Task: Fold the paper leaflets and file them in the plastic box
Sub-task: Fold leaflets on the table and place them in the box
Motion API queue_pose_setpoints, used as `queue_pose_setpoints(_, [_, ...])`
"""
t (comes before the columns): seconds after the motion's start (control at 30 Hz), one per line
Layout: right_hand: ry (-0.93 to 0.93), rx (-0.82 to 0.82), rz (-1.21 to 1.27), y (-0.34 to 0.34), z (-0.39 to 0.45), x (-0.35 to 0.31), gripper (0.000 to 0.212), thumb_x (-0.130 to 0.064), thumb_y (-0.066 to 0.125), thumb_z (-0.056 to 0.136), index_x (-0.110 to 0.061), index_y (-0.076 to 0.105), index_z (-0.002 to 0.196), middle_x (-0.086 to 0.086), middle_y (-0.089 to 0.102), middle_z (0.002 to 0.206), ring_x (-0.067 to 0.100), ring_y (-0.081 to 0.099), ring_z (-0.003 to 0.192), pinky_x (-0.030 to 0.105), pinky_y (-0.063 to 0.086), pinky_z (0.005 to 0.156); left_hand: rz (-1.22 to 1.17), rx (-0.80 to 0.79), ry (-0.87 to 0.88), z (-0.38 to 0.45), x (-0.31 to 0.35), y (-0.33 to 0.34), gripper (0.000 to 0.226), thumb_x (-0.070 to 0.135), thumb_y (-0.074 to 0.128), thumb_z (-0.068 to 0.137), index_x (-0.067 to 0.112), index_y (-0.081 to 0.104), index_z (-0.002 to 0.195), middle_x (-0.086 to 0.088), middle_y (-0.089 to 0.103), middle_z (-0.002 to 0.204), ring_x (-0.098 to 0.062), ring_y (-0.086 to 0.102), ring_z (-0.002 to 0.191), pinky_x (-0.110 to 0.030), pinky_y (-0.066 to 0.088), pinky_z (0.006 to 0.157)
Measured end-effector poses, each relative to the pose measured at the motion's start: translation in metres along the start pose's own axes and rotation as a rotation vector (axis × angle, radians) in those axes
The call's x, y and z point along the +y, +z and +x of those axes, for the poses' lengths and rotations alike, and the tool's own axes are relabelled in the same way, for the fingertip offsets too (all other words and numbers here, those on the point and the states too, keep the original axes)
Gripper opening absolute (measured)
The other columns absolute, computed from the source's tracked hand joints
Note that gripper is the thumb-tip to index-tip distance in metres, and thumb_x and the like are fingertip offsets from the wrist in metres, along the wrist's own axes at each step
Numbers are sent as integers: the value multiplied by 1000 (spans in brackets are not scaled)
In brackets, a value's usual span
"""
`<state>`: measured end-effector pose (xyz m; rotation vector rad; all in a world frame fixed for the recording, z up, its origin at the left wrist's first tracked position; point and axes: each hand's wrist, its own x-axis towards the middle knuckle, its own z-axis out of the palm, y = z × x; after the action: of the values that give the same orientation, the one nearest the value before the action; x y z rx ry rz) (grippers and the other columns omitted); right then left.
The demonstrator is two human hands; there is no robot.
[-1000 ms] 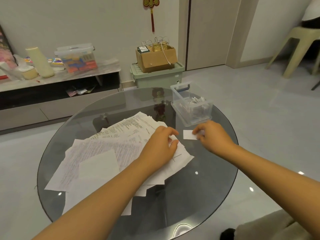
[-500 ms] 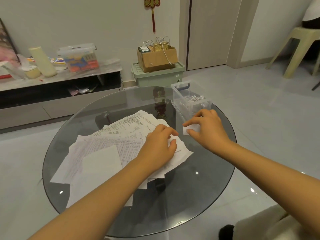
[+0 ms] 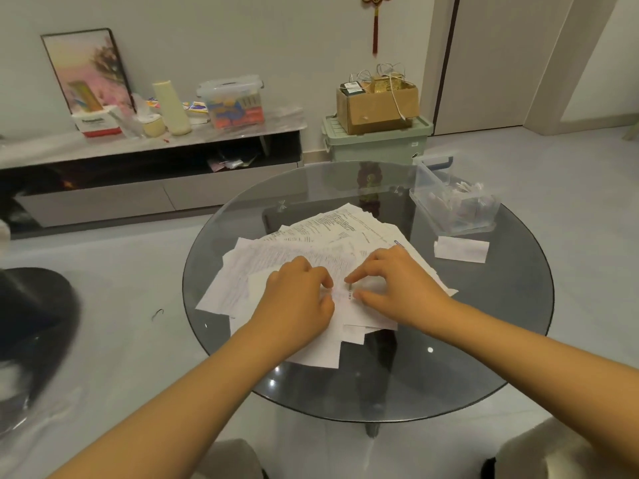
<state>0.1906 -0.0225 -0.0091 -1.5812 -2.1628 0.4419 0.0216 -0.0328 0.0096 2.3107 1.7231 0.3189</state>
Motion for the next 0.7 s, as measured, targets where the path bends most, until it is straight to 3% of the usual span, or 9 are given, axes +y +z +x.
queue_pose_setpoints(0.23, [-109, -79, 59, 18, -1, -19, 27, -37, 67, 82, -34, 67, 109, -10, 59, 109, 10, 44, 104, 17, 31, 84, 99, -141, -42, -18, -27, 1, 42, 32, 46, 94, 27, 38, 136, 1, 38, 131, -17, 36, 121, -29, 30, 102])
queue_pose_setpoints(0.4, [-109, -193, -33, 26, -2, -19, 51, -56, 68, 74, -38, 58, 120, -13, 45, 110, 7, 34, 105, 21, 25, 88, 29, -315, 35, -20, -37, 3, 63, 42, 50, 92, 29, 22, 146, 4, 25, 139, -16, 28, 127, -30, 32, 103])
queue_pose_setpoints(0.53, [-69, -212, -103, 24, 0, -15, 59, -56, 70, 71, -38, 52, 124, -15, 37, 111, 5, 26, 103, 22, 20, 89, -46, -369, 93, -16, -39, 3, 75, 41, 53, 91, 24, 9, 150, 8, 16, 148, -13, 20, 135, -30, 27, 110])
queue_pose_setpoints(0.7, [95, -208, -37, 14, 1, -10, 45, -44, 75, 71, -29, 55, 109, -12, 47, 97, 9, 37, 96, 23, 28, 80, -125, -313, 115, -9, -40, 5, 70, 31, 57, 91, 23, 19, 149, 8, 21, 149, -10, 24, 135, -28, 28, 111])
